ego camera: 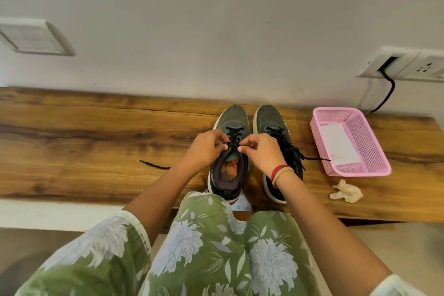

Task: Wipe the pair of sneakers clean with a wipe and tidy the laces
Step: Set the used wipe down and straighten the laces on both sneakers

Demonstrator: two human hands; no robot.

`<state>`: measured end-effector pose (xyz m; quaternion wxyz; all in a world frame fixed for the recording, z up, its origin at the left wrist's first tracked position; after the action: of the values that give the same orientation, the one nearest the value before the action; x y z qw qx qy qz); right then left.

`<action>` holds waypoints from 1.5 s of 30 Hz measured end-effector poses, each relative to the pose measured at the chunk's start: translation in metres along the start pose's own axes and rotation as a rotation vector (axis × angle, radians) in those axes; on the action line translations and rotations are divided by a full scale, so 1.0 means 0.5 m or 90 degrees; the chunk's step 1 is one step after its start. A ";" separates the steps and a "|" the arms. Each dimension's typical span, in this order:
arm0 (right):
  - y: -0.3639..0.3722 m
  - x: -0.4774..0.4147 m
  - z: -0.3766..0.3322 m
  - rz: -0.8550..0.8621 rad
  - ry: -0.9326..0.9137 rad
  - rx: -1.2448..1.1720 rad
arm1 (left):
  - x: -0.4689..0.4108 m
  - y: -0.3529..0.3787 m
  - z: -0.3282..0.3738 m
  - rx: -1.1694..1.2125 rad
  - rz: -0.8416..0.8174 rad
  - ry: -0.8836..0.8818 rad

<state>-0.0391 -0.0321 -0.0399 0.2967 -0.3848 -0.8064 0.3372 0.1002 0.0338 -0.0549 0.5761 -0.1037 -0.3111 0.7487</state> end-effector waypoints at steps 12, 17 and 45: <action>0.000 0.006 -0.005 0.068 0.004 0.048 | 0.011 0.020 0.005 -0.078 0.030 -0.082; -0.007 -0.001 -0.003 0.024 0.028 0.059 | 0.006 0.010 0.001 -0.051 -0.005 -0.094; -0.036 0.038 0.001 -0.049 0.045 -0.323 | 0.029 -0.025 -0.004 0.281 0.091 -0.038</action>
<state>-0.0570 -0.0252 -0.0223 0.2309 -0.4276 -0.8684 0.0988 0.1065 0.0498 -0.0460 0.5208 0.0253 -0.1484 0.8403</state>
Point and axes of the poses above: each hand's wrist, its own x-axis away from the middle knuckle, its own y-axis out of the palm, z = x × y, the point moved 4 cm from there along -x, towards the middle knuckle, and after that the axes turned 7 degrees about x, right-handed, at the moved point
